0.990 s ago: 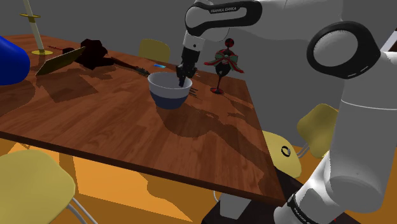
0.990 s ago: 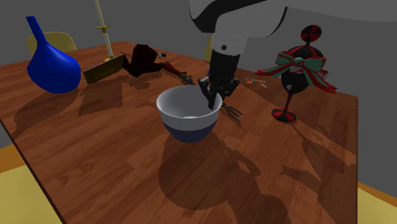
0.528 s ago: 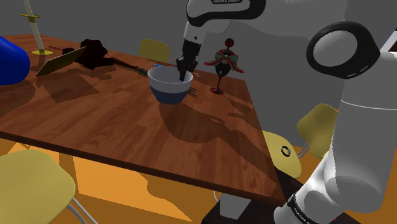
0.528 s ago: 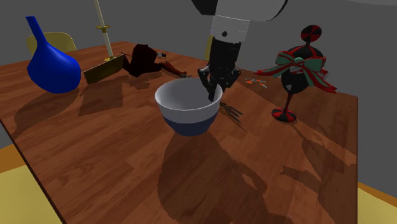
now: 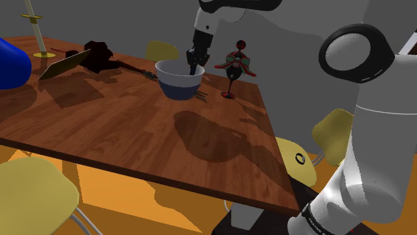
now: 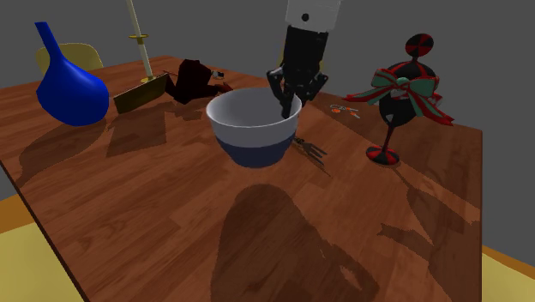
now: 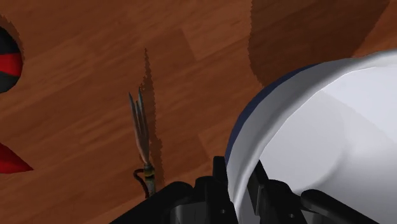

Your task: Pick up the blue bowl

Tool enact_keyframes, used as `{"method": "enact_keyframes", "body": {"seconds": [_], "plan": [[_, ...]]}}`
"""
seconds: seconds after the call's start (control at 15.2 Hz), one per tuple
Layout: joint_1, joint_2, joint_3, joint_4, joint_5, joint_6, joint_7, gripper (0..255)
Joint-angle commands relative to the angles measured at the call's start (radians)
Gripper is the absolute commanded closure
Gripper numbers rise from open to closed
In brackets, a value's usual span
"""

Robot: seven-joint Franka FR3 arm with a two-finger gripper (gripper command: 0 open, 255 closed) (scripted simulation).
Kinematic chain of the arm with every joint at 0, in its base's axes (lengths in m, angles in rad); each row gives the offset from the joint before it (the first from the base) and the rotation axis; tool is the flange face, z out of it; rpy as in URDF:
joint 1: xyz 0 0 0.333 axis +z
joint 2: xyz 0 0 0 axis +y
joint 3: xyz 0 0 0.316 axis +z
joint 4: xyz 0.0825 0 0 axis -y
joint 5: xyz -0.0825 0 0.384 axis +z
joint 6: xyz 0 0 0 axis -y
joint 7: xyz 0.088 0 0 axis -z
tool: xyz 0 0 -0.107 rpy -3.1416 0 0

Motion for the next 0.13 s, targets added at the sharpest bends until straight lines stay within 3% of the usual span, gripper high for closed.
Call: {"method": "enact_keyframes", "body": {"seconds": [0.0,0.07], "plan": [[0.0,-0.001,0.0,0.016,0.0,-0.016,0.002,255],[0.0,-0.001,0.0,0.016,0.0,-0.016,0.002,255]]}}
